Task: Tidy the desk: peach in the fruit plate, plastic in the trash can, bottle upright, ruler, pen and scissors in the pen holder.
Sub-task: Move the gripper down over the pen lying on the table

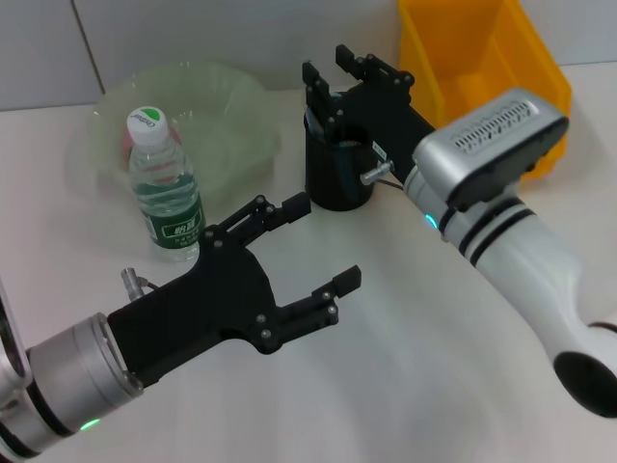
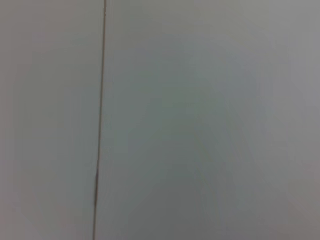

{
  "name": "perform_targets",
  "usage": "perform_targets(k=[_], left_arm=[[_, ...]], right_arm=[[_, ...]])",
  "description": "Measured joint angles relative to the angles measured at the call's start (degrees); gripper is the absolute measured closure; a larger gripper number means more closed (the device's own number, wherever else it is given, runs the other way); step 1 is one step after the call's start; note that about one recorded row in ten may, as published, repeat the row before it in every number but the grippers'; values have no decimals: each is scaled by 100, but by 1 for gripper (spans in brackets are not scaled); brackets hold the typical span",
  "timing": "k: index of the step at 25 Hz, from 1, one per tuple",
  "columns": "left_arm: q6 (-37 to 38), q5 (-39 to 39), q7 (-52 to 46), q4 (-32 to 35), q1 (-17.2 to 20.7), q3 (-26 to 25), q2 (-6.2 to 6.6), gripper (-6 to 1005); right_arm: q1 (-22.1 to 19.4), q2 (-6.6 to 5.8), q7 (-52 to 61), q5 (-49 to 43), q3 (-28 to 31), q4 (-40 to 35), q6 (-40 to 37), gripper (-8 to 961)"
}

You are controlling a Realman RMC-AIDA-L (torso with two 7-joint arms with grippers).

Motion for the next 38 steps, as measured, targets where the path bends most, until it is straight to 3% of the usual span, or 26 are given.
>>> perform_targets(k=[4, 9, 10, 11, 13, 14, 17, 18, 19, 21, 23, 30, 31, 33, 34, 35, 38], left_arm=[[0, 2, -101, 54, 27, -7, 62, 184], [-17, 3, -183, 95, 48, -24, 99, 184], [-54, 17, -537, 180, 88, -148, 224, 184], [-103, 146, -761, 377, 189, -264, 280, 184], [-157, 299, -900, 538, 275, -363, 297, 184], [-474, 842, -1320, 1125, 535, -656, 280, 183], [-907, 1481, -1777, 1706, 770, -867, 203, 183], [-1444, 2429, -2643, 2493, 1067, -1177, 38, 183], [-1516, 2642, -2849, 2631, 1107, -1252, -5, 184], [-1672, 3365, -3660, 3069, 1210, -1510, -123, 184], [-1819, 4033, -4453, 3413, 1232, -1646, -163, 184], [-2297, 6269, -7166, 4016, 893, -1600, -174, 185], [-2288, 7066, -8153, 4199, 701, -1552, -169, 186], [-2226, 8045, -9216, 4459, 524, -1402, -161, 186], [-2226, 8045, -9216, 4459, 524, -1402, -161, 186], [-2025, 9156, -10309, 4772, 368, -1178, -169, 186], [-1905, 9559, -10742, 4873, 281, -1079, -178, 187]], right_arm=[[-351, -84, 224, -530, 162, 234, -464, 608], [-696, -200, 1392, -1602, 729, 195, -1013, 413], [-781, -297, 1898, -2144, 965, 160, -1160, 374], [-781, -297, 1898, -2144, 965, 160, -1160, 336], [-867, -421, 2557, -2877, 1259, 9, -1546, 259], [-884, -451, 2747, -3132, 1362, -82, -1720, 220], [-915, -551, 3424, -3941, 1823, -609, -2499, 162], [-914, -650, 3805, -4323, 2076, -1080, -2987, 152], [-914, -650, 3805, -4323, 2076, -1080, -2987, 141], [-889, -785, 3998, -4474, 2110, -1599, -3485, 121], [-841, -893, 4047, -4494, 1986, -2133, -3981, 121], [-411, -1148, 4479, -4478, 947, -3943, -5149, 121], [-329, -1161, 4564, -4471, 763, -4119, -5185, 121], [-198, -1168, 4722, -4466, 483, -4404, -5187, 121], [-152, -1166, 4780, -4460, 419, -4498, -5154, 121], [-118, -1161, 4817, -4443, 388, -4549, -5112, 121], [-103, -1154, 4861, -4329, 374, -4618, -4990, 121]])
